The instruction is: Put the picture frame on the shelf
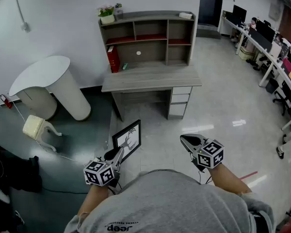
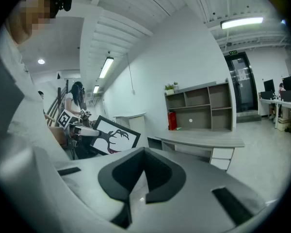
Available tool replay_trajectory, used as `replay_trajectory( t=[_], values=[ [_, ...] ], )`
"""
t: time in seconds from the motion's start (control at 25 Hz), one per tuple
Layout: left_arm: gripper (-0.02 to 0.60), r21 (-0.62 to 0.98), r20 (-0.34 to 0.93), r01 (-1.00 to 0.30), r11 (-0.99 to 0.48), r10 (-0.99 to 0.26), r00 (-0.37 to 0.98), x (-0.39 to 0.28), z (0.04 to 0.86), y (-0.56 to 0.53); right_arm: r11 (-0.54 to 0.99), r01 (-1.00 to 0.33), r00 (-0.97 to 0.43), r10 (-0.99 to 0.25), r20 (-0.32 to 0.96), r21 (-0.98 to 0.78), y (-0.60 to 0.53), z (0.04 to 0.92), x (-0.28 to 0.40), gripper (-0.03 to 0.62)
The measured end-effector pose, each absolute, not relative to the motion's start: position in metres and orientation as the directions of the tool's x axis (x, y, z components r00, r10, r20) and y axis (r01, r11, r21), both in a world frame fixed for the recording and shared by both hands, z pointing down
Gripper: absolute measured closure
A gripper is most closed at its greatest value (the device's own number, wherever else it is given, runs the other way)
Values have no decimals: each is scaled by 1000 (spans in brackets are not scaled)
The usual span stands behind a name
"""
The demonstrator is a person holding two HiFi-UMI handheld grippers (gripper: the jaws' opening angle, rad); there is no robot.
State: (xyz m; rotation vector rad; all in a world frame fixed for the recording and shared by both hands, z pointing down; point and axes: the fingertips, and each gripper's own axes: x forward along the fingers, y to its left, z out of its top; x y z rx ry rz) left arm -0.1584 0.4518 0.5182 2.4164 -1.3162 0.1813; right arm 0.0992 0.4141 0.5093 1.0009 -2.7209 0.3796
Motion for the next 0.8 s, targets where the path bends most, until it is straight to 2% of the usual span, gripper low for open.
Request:
replay_trajectory(
  t=[0.8],
  values=[
    [525,292,275,-827,-480,-787,553,-84,512,447,736,-656,-749,-608,262,-168,407,502,178,587]
  ],
)
